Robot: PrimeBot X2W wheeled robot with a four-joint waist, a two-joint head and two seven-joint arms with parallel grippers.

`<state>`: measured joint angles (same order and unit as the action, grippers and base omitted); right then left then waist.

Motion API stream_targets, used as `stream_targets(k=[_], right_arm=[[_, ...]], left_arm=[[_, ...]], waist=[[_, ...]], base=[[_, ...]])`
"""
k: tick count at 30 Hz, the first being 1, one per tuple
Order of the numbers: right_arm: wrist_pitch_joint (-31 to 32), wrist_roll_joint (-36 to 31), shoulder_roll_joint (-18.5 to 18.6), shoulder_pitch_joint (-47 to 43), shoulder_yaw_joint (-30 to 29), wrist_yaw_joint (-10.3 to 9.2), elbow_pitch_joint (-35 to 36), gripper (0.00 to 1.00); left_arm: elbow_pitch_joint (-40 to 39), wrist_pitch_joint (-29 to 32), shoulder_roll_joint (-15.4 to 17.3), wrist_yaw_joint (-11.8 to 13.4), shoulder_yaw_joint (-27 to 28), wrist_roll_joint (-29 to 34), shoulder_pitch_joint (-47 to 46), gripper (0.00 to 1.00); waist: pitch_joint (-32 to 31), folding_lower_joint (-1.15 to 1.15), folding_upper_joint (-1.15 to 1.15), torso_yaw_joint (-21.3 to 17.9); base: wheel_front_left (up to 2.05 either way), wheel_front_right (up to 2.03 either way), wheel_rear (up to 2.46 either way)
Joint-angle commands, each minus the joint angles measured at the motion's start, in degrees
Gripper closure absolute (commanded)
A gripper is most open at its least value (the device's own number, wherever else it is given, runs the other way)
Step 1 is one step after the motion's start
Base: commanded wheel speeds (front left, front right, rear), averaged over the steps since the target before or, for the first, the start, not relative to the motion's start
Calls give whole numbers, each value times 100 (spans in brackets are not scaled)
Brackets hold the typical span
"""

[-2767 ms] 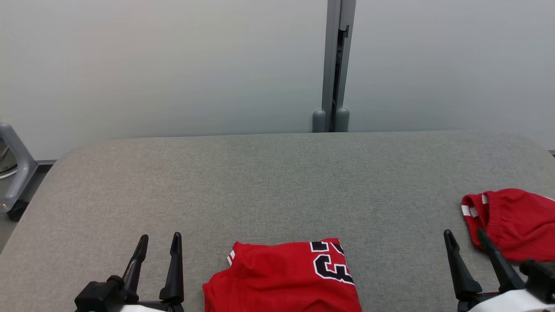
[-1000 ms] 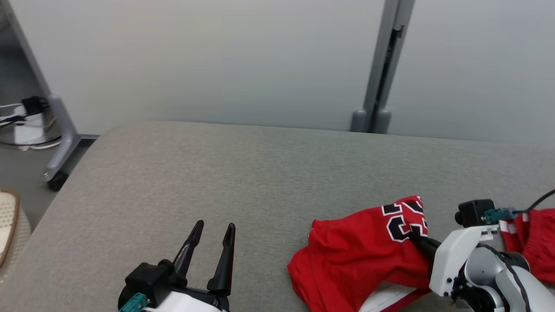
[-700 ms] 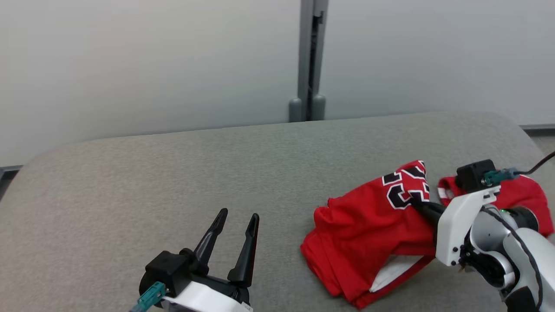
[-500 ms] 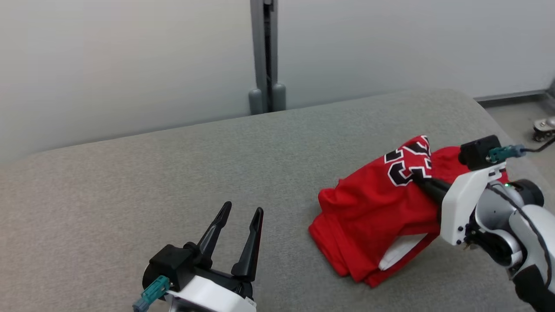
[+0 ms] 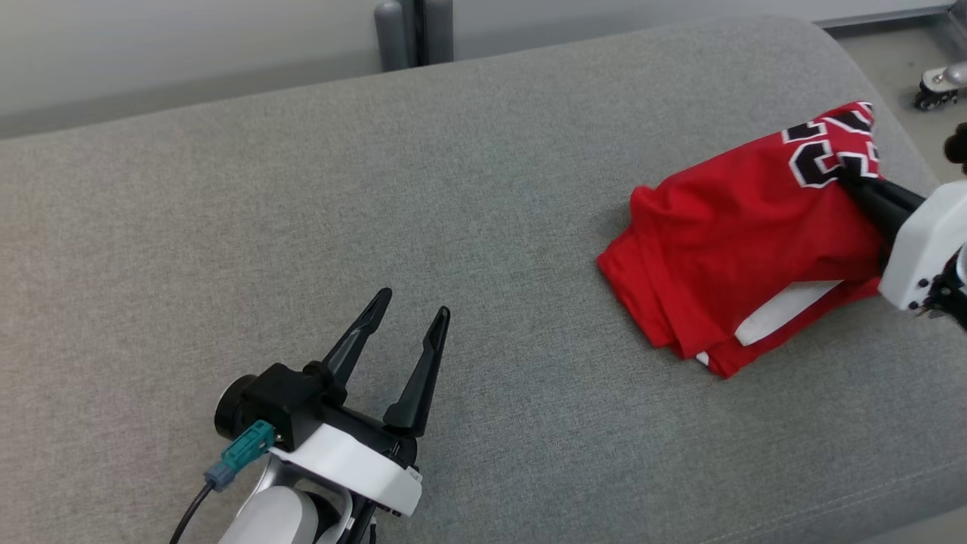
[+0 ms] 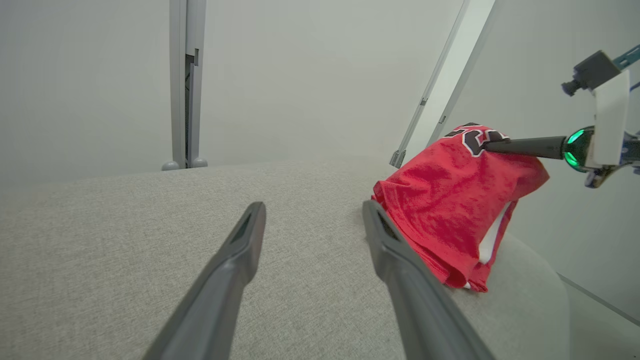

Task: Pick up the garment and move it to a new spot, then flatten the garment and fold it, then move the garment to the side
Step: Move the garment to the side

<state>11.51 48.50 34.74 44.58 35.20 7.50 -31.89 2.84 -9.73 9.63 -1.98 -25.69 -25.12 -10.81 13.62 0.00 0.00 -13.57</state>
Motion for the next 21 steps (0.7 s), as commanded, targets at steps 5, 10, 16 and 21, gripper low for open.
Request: stream_targets(k=[5, 10, 16, 21], right_arm=[[-115, -63, 250, 249, -84, 1, -691, 100], [-301, -364, 178, 409, -114, 1, -1359, 62], [-695, -722, -62, 608, -283, 1, -2107, 0], [-1005, -1050, -159, 760, -333, 1, -2547, 0]], left_arm=[[-99, 49, 96, -10, 21, 28, -111, 0], [-126, 81, 144, 2, 25, -11, -127, 0], [-136, 97, 151, 38, 32, -45, -139, 0], [-67, 3, 129, 91, 78, -111, -22, 0]], waist=[[318, 0, 0, -9], [356, 0, 0, 10], [328, 0, 0, 69], [96, 0, 0, 125]], base=[[0, 0, 0], [0, 0, 0], [0, 0, 0], [0, 0, 0]])
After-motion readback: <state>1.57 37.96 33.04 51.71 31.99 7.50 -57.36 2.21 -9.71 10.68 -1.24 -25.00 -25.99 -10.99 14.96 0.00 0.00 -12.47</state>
